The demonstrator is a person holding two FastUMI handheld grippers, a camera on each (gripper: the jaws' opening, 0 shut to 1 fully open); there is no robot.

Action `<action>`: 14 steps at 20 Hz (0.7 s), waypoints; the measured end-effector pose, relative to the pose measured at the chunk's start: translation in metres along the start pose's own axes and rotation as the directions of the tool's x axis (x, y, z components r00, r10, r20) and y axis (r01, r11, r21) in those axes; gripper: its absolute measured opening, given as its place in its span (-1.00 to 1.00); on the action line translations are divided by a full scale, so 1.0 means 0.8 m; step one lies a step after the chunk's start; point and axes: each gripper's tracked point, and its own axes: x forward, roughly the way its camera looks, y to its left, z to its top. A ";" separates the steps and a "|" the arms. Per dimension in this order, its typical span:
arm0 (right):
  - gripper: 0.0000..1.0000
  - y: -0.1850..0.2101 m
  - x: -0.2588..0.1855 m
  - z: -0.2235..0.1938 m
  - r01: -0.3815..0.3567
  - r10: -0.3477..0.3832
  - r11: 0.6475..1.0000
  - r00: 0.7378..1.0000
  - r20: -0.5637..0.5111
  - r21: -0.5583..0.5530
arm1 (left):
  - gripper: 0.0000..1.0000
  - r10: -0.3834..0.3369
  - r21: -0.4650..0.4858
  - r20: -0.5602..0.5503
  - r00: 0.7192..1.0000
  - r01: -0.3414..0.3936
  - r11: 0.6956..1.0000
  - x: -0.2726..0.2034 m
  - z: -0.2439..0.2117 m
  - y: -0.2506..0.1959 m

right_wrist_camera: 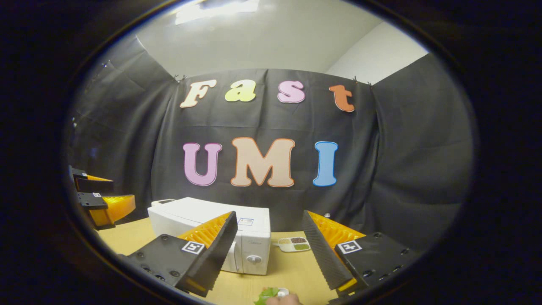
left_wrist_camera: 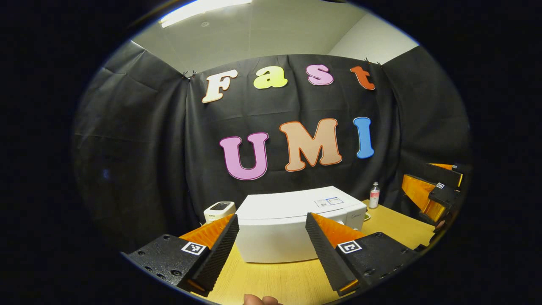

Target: Open the microwave oven with the left hand, put the food in, and close the microwave oven.

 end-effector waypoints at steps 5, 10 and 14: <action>0.93 -0.004 0.000 -0.003 0.007 -0.007 1.000 1.000 -0.010 0.003 | 0.94 -0.018 -0.013 -0.021 1.000 0.017 1.000 0.006 -0.011 -0.009; 0.93 -0.033 -0.008 -0.002 0.050 -0.050 0.999 0.999 -0.009 -0.020 | 0.94 -0.077 -0.019 -0.075 0.994 0.076 0.997 0.024 -0.042 -0.038; 0.93 -0.073 -0.021 -0.005 0.108 -0.109 0.994 0.994 -0.019 -0.029 | 0.94 -0.167 -0.110 -0.139 0.976 0.152 0.982 0.054 -0.076 -0.087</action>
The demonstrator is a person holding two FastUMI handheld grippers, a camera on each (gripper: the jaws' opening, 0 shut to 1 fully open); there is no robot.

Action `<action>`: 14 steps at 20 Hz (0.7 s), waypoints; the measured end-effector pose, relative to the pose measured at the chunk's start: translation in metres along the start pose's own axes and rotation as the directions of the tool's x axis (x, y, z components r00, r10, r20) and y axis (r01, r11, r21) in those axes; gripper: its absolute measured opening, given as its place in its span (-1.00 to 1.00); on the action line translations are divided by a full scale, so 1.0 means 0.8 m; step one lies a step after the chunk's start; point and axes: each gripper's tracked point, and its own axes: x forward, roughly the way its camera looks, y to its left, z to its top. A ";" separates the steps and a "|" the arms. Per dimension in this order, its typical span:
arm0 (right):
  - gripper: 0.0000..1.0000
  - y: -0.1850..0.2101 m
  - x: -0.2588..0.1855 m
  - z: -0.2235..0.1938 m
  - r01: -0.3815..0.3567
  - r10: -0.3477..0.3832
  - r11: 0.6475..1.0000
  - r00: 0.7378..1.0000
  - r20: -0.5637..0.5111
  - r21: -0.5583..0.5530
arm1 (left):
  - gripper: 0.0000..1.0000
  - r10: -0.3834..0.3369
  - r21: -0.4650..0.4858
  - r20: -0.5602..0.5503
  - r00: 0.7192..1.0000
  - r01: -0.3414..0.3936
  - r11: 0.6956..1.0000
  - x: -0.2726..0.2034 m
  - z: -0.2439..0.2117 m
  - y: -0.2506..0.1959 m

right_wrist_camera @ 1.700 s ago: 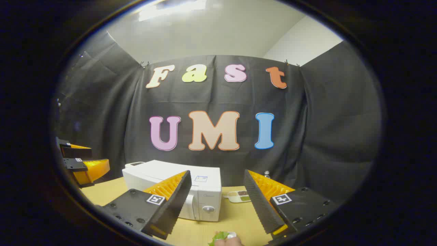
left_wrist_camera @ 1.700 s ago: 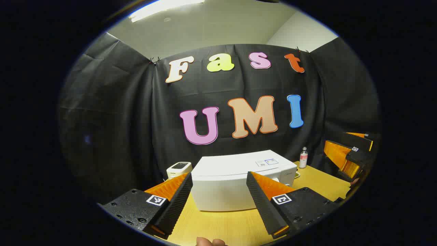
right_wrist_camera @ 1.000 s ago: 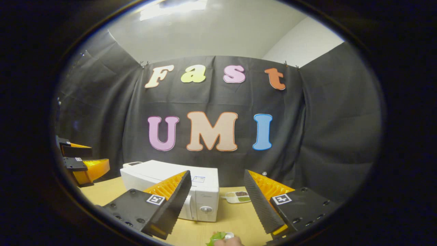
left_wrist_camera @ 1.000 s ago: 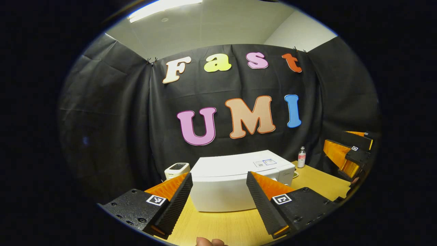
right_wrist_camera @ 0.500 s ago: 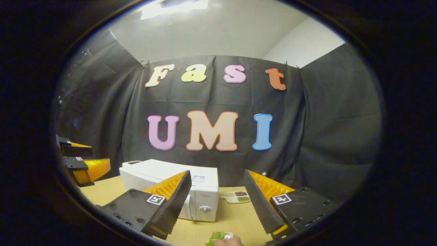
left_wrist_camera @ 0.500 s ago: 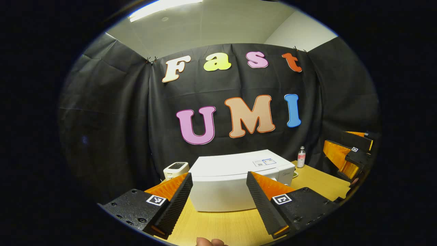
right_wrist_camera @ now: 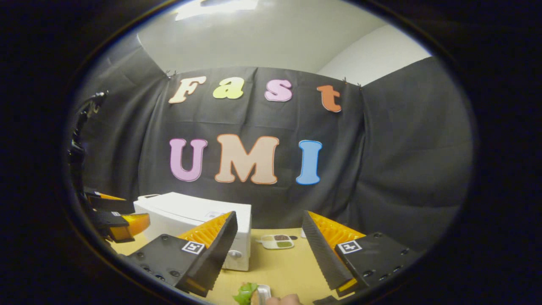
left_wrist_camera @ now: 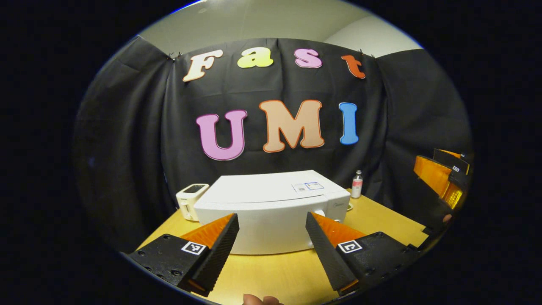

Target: Open the microwave oven with the left hand, put the food in, and close the microwave oven.

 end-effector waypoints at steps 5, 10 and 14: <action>0.93 -0.053 -0.015 -0.001 0.081 -0.082 0.997 0.997 -0.014 -0.020 | 0.97 -0.088 -0.107 -0.158 0.984 0.072 0.992 0.066 -0.074 -0.058; 0.94 -0.099 -0.041 0.001 0.167 -0.168 0.984 0.986 -0.009 -0.055 | 0.98 -0.116 -0.125 -0.301 0.947 0.081 0.989 0.119 -0.140 -0.089; 0.93 -0.124 -0.056 -0.003 0.217 -0.218 0.974 0.976 -0.019 -0.058 | 0.98 -0.110 -0.100 -0.356 0.928 0.079 0.992 0.151 -0.166 -0.102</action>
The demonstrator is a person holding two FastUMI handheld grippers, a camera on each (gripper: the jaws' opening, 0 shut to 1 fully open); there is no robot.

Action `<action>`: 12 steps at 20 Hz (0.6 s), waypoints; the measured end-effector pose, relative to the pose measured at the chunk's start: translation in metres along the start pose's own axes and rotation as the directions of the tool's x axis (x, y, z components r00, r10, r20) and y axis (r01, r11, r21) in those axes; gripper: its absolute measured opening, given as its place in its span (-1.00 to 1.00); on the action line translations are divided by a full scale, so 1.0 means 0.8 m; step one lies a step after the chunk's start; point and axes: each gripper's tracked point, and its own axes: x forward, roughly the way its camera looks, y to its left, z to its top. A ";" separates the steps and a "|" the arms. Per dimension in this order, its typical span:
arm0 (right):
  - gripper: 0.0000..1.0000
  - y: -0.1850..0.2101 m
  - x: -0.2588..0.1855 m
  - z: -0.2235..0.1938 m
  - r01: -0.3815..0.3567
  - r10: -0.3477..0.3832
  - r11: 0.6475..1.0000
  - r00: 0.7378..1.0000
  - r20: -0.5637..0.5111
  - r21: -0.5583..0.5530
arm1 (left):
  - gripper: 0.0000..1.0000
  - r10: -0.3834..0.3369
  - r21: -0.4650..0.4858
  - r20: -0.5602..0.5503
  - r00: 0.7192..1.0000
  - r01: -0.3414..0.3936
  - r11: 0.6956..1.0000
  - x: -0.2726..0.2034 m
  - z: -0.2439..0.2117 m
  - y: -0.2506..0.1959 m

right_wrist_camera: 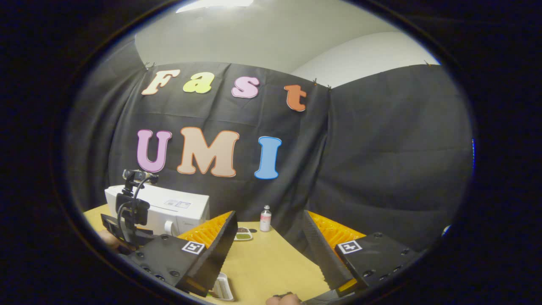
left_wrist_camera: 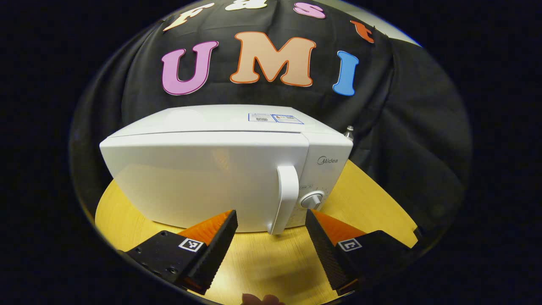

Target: Open the microwave oven with the left hand, put the food in, and close the microwave oven.

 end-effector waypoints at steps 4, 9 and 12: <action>0.94 -0.014 -0.003 -0.005 0.027 -0.027 1.000 1.000 -0.010 0.002 | 0.99 -0.003 0.020 -0.024 1.000 0.003 1.000 0.016 -0.005 -0.010; 0.94 -0.014 -0.004 -0.012 0.021 -0.021 1.000 0.999 -0.034 0.009 | 0.61 0.044 0.095 0.042 0.998 -0.047 0.994 0.026 0.007 -0.011; 0.93 -0.015 -0.003 -0.015 0.009 -0.009 1.000 0.999 -0.037 -0.010 | 0.18 0.017 0.133 0.061 0.998 -0.025 0.991 0.030 0.004 -0.024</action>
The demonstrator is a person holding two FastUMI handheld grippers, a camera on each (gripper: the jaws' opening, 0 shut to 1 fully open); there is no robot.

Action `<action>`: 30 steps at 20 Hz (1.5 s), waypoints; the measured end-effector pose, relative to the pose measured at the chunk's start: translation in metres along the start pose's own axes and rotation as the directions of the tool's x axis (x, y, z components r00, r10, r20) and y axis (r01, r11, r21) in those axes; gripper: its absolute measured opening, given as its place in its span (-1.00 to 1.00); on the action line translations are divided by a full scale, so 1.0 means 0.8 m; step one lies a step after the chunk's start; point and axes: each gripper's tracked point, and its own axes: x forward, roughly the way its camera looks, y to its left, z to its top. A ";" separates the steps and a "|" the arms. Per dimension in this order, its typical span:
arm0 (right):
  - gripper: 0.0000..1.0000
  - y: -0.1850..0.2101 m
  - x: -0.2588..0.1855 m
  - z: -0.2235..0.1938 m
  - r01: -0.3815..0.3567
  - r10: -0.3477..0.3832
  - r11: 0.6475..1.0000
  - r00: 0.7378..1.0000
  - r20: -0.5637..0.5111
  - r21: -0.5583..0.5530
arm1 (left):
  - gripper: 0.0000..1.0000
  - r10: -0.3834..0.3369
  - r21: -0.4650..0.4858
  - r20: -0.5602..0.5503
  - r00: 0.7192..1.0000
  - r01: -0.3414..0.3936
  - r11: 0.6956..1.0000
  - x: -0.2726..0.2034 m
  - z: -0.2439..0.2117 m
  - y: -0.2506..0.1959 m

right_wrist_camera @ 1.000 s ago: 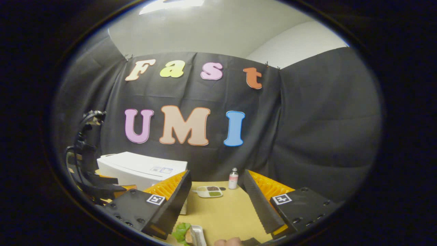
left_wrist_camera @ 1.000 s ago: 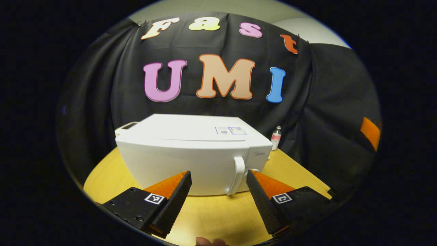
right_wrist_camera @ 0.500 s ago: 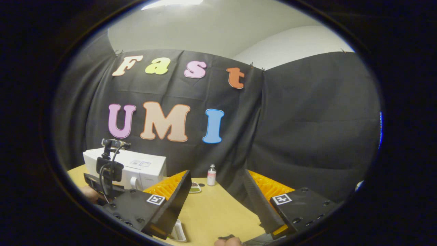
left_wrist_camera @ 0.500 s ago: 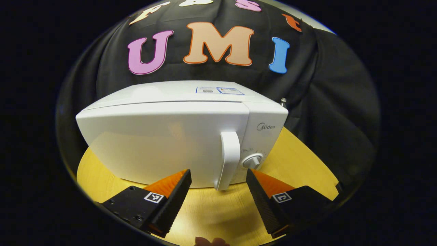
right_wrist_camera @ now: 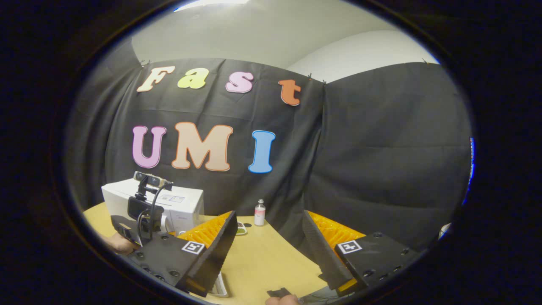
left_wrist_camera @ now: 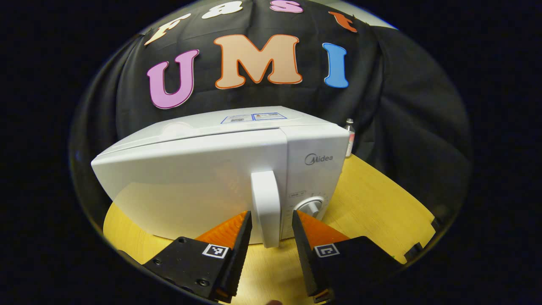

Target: Open the microwave oven with the left hand, put the food in, and close the microwave oven.

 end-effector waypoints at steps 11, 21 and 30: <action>0.95 0.015 0.005 -0.012 -0.054 0.055 0.998 0.998 -0.042 0.029 | -0.65 0.000 0.106 0.118 0.993 -0.013 0.994 0.004 -0.003 0.009; 0.94 0.034 0.004 -0.011 -0.100 0.103 0.993 0.994 -0.047 0.063 | -0.79 -0.122 0.046 0.058 0.991 0.119 0.992 -0.048 -0.025 0.002; 0.94 0.109 0.009 -0.029 -0.222 0.231 0.971 0.968 -0.102 0.094 | -0.75 -0.235 0.080 -0.028 0.972 0.237 0.968 -0.215 -0.109 0.054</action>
